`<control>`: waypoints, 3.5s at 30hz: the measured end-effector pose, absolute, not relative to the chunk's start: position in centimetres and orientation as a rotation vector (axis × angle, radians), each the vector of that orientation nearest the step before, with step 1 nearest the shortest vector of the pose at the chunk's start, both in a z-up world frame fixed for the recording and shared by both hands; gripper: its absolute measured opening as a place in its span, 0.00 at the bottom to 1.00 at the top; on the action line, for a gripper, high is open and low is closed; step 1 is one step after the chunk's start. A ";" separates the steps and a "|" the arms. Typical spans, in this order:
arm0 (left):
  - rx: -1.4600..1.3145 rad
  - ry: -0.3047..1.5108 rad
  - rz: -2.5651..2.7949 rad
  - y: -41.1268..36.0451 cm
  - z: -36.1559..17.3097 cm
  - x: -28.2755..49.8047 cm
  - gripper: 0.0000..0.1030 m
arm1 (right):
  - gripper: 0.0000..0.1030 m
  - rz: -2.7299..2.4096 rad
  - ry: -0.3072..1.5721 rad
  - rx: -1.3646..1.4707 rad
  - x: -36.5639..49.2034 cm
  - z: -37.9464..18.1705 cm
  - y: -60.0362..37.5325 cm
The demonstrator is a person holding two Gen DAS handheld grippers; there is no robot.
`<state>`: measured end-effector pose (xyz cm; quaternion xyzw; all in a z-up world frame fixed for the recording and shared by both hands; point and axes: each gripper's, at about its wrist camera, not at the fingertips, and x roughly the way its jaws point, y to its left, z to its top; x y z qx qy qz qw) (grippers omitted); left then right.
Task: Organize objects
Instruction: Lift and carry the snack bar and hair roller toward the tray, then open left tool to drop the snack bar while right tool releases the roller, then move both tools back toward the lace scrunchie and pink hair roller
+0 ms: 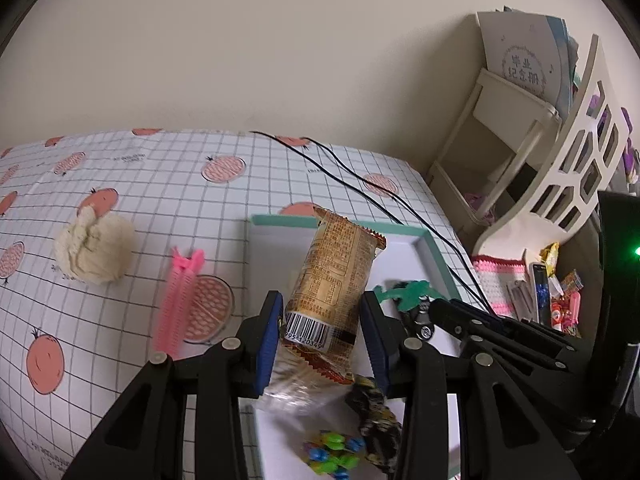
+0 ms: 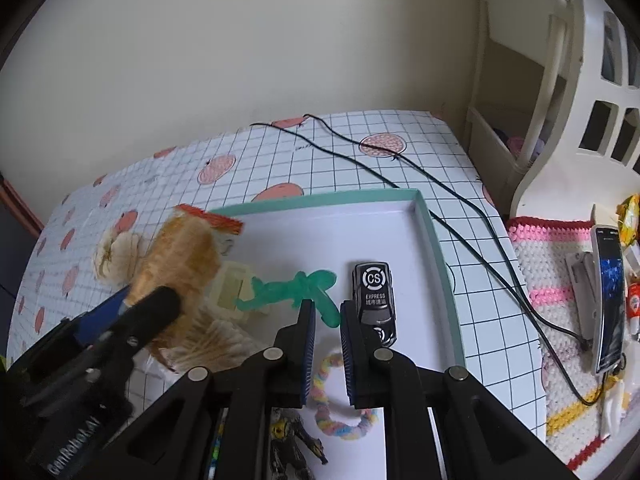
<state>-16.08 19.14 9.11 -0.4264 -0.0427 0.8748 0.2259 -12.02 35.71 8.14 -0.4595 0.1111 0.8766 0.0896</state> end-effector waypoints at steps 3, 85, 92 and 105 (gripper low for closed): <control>-1.209 -0.101 2.399 19.8 8.9 -16.1 0.40 | 0.14 2.590 0.334 -1.406 -12.2 8.0 35.7; -1.584 -0.167 2.536 13.4 6.6 -18.8 0.96 | 0.89 2.453 0.360 -1.599 -13.1 6.3 34.3; -1.602 -0.186 2.552 12.8 6.3 -18.9 0.96 | 0.98 2.451 0.351 -1.597 -13.1 6.2 34.0; -1.561 -0.241 2.545 11.6 7.1 -19.3 0.96 | 1.00 2.450 0.310 -1.606 -13.6 6.3 33.0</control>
